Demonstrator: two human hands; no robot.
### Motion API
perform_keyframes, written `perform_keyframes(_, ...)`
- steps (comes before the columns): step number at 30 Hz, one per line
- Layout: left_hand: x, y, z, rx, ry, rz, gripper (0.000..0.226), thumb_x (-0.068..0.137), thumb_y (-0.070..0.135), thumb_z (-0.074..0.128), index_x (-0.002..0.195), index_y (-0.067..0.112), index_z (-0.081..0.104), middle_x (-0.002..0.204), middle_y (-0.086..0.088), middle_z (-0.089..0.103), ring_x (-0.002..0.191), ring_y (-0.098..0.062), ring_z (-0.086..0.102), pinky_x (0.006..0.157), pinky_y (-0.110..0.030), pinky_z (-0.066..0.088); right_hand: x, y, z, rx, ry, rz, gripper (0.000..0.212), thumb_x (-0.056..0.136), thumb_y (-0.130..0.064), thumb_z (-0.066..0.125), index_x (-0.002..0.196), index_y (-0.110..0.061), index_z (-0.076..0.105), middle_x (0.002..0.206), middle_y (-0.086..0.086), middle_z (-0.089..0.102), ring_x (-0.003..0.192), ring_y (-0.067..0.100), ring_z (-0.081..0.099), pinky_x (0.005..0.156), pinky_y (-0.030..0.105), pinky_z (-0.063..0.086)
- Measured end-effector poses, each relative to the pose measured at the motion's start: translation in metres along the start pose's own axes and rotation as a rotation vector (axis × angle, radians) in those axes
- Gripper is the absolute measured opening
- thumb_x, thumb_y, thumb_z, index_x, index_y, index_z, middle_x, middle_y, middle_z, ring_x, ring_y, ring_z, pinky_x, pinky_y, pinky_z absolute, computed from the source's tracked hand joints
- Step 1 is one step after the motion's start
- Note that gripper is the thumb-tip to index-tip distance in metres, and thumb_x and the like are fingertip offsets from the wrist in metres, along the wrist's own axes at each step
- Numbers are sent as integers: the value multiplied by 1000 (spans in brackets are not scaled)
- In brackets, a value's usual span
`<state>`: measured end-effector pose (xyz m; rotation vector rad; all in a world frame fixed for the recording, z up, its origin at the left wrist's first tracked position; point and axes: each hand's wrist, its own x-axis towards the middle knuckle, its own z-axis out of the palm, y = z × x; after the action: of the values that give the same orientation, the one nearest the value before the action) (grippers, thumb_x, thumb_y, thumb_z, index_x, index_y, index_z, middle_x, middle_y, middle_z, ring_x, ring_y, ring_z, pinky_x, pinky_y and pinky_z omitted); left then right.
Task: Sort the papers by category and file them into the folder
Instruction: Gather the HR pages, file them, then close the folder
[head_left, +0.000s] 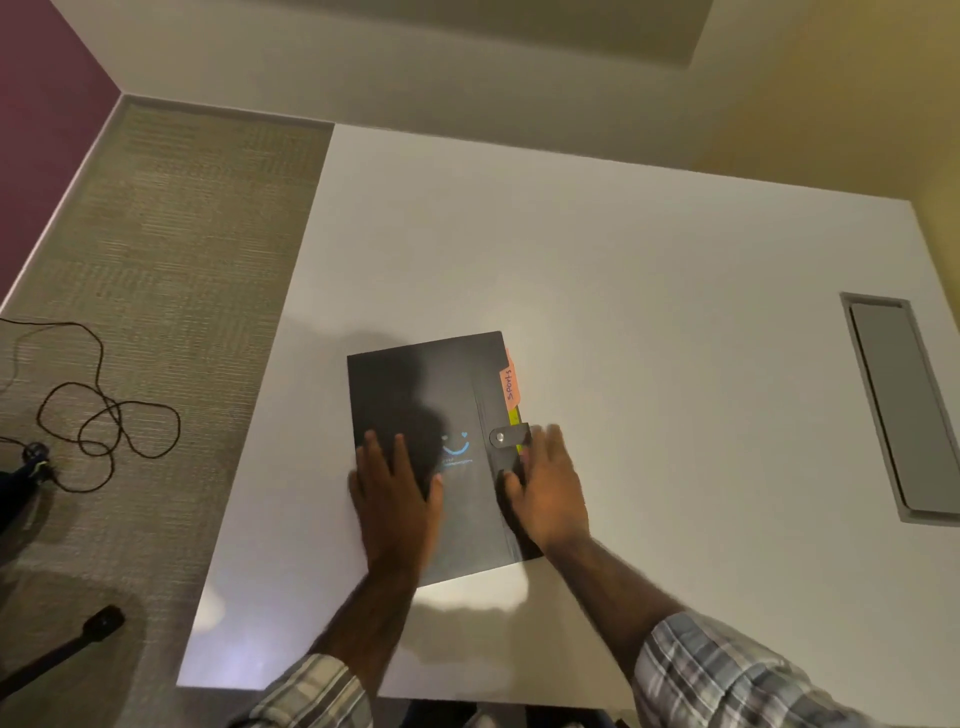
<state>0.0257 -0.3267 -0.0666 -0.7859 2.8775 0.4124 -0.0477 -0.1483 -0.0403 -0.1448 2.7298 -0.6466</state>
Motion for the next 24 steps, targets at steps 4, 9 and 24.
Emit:
perform_keyframes(4,-7,-9,-19,-120,-47,-259,81,82,42,75,148,9,43,137,-23,53,122,-41,55,98,-50,48,3,-3,-7,177,10,284,20,90,-29,61,74,-19,58,78,1,65,75,22,64,72,39,56)
perform_keyframes(9,5,-12,-37,-294,-57,-380,71,83,31,77,144,11,47,121,-21,60,109,-40,60,92,-49,51,15,-9,-20,537,-126,471,18,82,-15,69,71,-2,73,65,12,69,63,21,61,63,33,52)
perform_keyframes(24,50,91,-59,-830,-30,-216,23,83,7,68,104,13,64,101,-9,69,93,-32,65,79,-34,49,43,54,-116,517,77,514,16,71,-1,67,86,-5,65,81,9,70,78,29,69,64,36,55)
